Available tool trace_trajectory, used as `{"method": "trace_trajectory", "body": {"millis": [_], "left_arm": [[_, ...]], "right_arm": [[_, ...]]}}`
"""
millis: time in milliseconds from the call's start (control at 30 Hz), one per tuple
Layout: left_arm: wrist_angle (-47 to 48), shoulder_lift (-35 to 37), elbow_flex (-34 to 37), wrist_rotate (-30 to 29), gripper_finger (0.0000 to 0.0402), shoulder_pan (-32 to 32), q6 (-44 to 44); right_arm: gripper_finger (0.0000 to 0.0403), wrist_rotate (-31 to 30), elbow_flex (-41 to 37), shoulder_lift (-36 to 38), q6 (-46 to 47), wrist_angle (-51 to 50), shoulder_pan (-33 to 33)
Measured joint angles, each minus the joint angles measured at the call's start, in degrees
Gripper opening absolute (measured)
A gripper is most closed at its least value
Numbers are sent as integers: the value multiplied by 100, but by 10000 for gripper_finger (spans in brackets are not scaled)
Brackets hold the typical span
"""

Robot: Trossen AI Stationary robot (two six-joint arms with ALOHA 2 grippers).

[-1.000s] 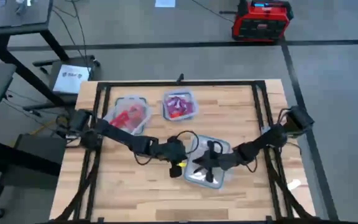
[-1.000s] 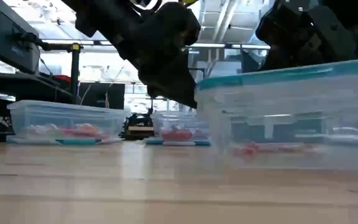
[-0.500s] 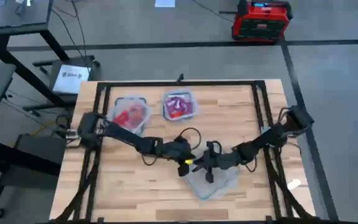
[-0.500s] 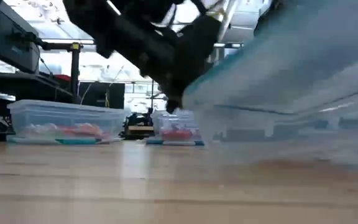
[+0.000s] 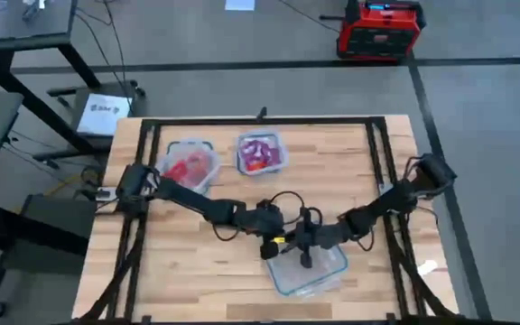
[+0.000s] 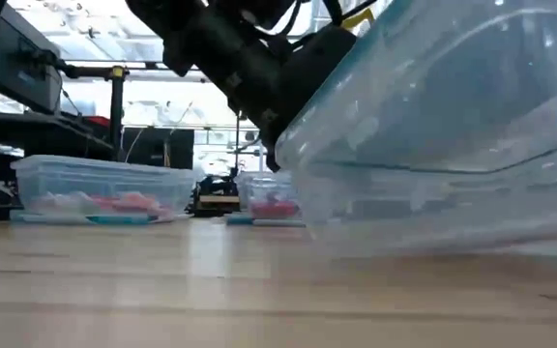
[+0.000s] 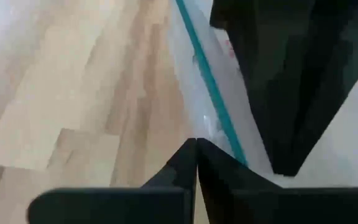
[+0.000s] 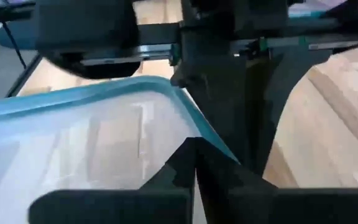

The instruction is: Sort candy

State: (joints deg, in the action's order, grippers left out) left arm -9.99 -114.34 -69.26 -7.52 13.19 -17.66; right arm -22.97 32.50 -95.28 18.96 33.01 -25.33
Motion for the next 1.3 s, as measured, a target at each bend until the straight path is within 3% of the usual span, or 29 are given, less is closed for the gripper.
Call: {"method": "trace_trajectory", "body": {"millis": [233,367,500,667,867,1033,1300], "left_arm": [[43,-2,-17,125,0,-10,182],[32,-2,-17,25,0,-35,224],[-111,-2,-17,10,0,-32,215],[-630,-47,-17,426,0,-24,150],[-714,-282,-79,465,0,-10,-185],[-875,-453,-102,518,0,-4,-332],[-1391,-625,-222,1184,0,2,-530]], "right_arm": [[0,32,-21,831,153,-529,-488],[0,63,-30,808,648,-1027,-905],[0,-53,-4,518,735,-838,-1170],[0,-366,32,24,741,-614,-1016],[0,-517,47,-389,693,-151,-787],[0,-585,60,-434,594,-122,-752],[0,-508,60,-505,638,7,-722]]}}
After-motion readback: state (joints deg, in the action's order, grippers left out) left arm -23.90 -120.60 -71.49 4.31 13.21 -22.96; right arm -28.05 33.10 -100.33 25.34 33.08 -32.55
